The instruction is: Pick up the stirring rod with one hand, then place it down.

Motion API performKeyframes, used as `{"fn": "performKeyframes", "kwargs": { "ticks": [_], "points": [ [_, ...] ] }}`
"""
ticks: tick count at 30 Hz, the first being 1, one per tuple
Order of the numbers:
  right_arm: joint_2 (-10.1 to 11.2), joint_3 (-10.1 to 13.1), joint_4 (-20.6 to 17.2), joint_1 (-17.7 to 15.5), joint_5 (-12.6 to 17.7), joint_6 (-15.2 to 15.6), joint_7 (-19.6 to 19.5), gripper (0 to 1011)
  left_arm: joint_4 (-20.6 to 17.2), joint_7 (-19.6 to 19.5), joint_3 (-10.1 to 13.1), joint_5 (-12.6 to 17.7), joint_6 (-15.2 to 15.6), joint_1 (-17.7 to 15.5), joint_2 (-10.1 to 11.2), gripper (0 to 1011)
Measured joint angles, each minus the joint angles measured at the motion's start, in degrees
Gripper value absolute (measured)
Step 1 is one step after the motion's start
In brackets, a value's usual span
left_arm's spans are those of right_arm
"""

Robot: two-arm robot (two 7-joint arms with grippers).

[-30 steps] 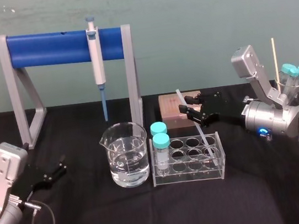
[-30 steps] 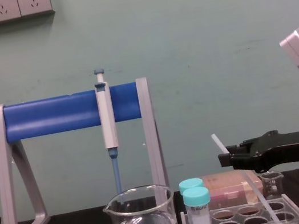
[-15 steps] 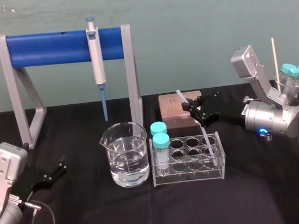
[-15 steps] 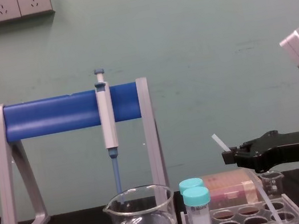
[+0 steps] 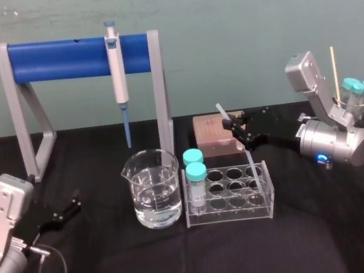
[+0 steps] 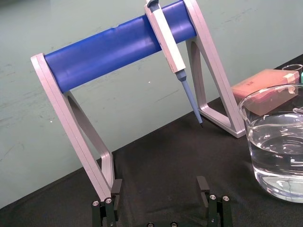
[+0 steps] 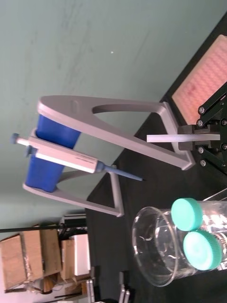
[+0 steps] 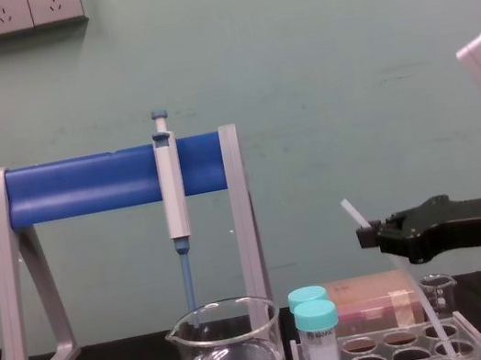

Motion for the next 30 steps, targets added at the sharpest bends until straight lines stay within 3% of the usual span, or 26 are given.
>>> {"fn": "performKeyframes", "kwargs": {
  "ticks": [21,24,30],
  "points": [
    [3.77,3.29,-17.07,-6.01,5.54,2.37,-3.24,75,0.00,0.00,0.00,0.00,0.00,0.00,0.00,1000],
    [4.15,3.47,-18.98,-6.85,6.25,1.66,-3.34,75,0.00,0.00,0.00,0.00,0.00,0.00,0.00,1000],
    [4.34,3.92,-21.11,-8.90,7.13,-3.04,-3.64,75,0.00,0.00,0.00,0.00,-0.01,0.00,0.00,1000]
  ]
}}
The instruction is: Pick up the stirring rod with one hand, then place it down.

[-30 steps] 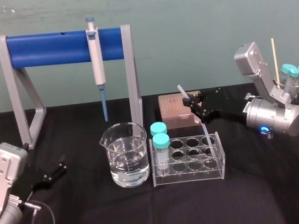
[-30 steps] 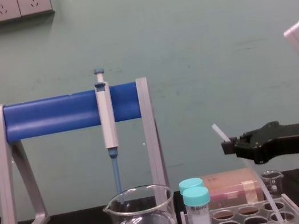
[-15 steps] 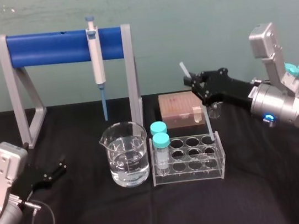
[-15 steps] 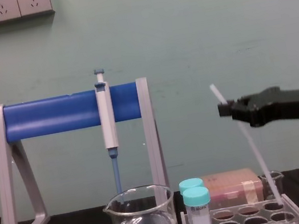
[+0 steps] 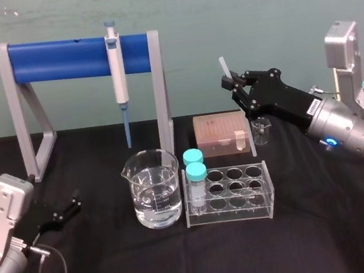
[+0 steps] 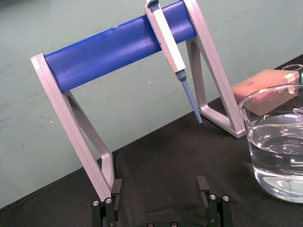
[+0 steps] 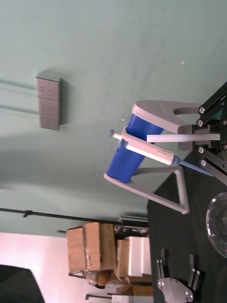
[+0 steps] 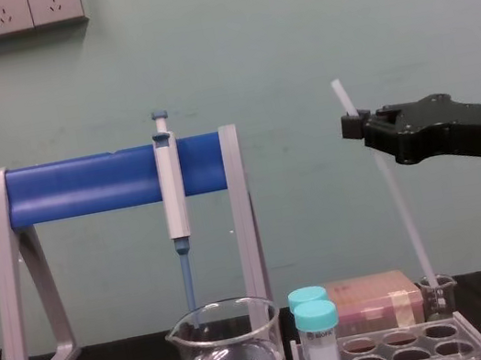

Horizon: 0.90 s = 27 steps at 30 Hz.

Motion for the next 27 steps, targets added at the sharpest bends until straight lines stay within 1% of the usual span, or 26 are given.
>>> {"fn": "performKeyframes", "kwargs": {
  "ticks": [1,3,4,6,7,8,11,13,18,27],
  "points": [
    [-0.04,0.20,-0.17,-0.53,0.09,-1.75,-0.08,75,0.00,0.00,0.00,0.00,0.00,0.00,0.00,1000],
    [-0.16,0.44,-0.20,-0.97,0.19,-3.45,-0.13,75,0.00,0.00,0.00,0.00,0.00,0.00,0.00,1000],
    [-0.34,0.70,-0.20,-1.46,0.20,-5.31,-0.23,75,0.00,0.00,0.00,0.00,0.00,0.00,0.00,1000],
    [-0.63,1.14,-0.06,-2.13,0.24,-7.70,-0.39,75,0.00,0.00,0.00,0.00,0.00,0.00,0.00,1000],
    [-0.63,1.14,-0.06,-2.13,0.24,-7.70,-0.39,75,0.00,0.00,0.00,0.00,0.00,0.00,0.00,1000],
    [-0.79,1.36,0.12,-2.51,0.26,-8.61,-0.50,75,0.00,0.00,0.00,0.00,0.00,0.00,0.00,1000],
    [-1.08,1.80,0.39,-3.27,0.27,-10.05,-0.77,75,0.00,0.00,0.00,0.00,0.00,0.00,0.00,1000],
    [-1.27,2.07,0.53,-3.80,0.27,-10.70,-0.94,75,0.00,0.00,0.00,0.00,0.00,0.00,0.00,1000],
    [-1.58,2.50,0.60,-4.64,0.28,-11.15,-1.06,75,0.00,0.00,0.00,0.00,0.00,0.00,0.00,1000],
    [-1.78,2.93,0.32,-5.47,0.29,-11.18,-1.34,75,0.00,0.00,0.00,0.00,0.00,0.00,0.00,1000]
  ]
}}
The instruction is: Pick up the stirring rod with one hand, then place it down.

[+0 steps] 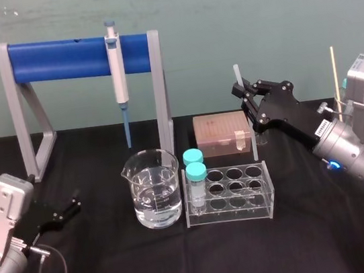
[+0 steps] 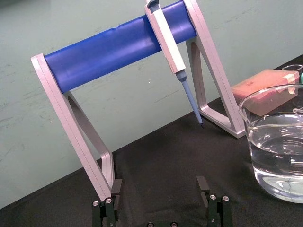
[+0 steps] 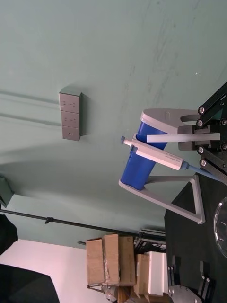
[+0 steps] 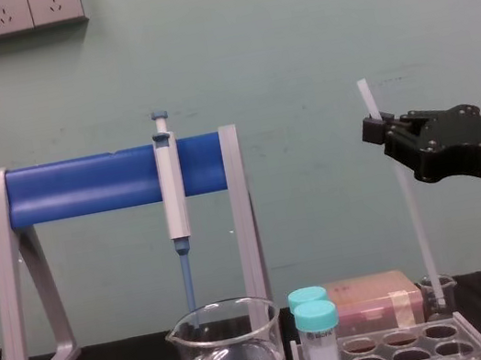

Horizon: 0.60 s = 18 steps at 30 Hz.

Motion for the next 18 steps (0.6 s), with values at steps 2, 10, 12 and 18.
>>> {"fn": "performKeyframes", "kwargs": {
  "ticks": [2,10,12,18],
  "points": [
    [0.01,-0.01,0.00,0.01,0.00,0.00,0.00,75,0.00,0.00,0.00,0.00,0.00,0.00,0.00,1000],
    [0.04,-0.07,0.05,0.09,-0.03,0.01,0.03,75,0.00,0.00,0.00,0.00,0.00,0.00,0.00,1001],
    [0.04,-0.08,0.06,0.10,-0.03,0.01,0.03,75,0.00,0.00,0.00,0.00,0.00,0.00,0.00,1001],
    [0.04,-0.13,0.09,0.12,-0.05,0.02,0.05,75,0.00,0.00,0.00,0.00,0.00,0.00,0.00,1001]
  ]
}}
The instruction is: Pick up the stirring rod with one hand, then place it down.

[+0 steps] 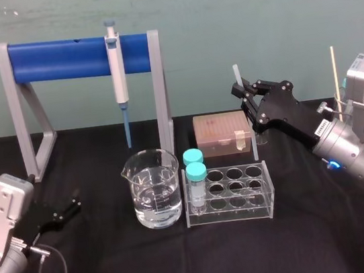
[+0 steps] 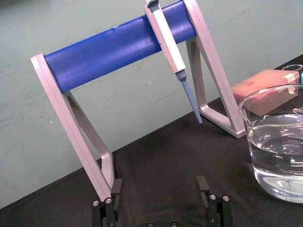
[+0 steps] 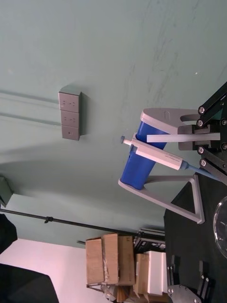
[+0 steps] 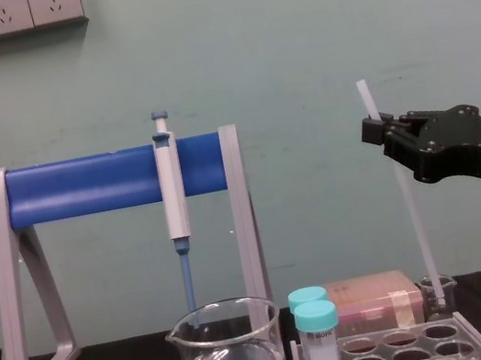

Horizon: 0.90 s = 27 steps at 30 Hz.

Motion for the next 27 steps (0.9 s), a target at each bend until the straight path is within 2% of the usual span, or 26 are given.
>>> {"fn": "performKeyframes", "kwargs": {
  "ticks": [27],
  "points": [
    [0.00,-0.01,0.04,0.06,-0.01,0.02,0.06,75,0.00,0.00,0.00,0.00,0.00,0.00,0.00,1000]
  ]
}}
